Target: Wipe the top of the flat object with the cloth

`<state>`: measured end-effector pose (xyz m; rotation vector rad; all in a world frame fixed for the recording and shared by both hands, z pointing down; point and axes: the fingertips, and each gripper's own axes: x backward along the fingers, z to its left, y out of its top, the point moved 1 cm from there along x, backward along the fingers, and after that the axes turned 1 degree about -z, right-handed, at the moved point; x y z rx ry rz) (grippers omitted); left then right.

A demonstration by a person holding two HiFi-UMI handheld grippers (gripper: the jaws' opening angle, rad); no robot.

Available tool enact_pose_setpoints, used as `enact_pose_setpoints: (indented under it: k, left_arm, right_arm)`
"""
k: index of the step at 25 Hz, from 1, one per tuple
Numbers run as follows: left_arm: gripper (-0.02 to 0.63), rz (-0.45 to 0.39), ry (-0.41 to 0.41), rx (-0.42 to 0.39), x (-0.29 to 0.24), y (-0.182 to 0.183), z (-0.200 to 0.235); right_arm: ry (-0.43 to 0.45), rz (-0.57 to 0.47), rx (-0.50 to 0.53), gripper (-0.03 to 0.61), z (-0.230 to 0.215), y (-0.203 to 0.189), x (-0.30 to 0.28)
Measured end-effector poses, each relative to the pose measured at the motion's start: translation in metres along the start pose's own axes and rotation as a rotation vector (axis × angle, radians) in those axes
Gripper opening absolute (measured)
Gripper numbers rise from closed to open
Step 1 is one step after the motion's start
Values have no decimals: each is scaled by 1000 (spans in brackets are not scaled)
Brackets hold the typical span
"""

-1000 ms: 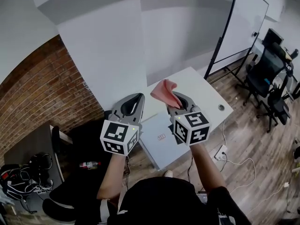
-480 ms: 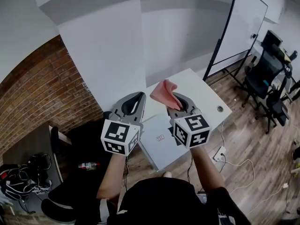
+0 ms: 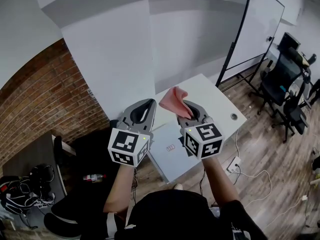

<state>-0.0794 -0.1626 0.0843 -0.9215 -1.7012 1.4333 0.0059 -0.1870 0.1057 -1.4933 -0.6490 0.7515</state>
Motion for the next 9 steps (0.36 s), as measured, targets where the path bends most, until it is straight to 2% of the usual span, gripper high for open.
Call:
enact_pose_setpoints:
  k: [9]
  left_arm:
    - [17, -16, -17, 23, 1, 6, -5]
  right_arm:
    - [0, 3, 1, 44, 0, 0, 2]
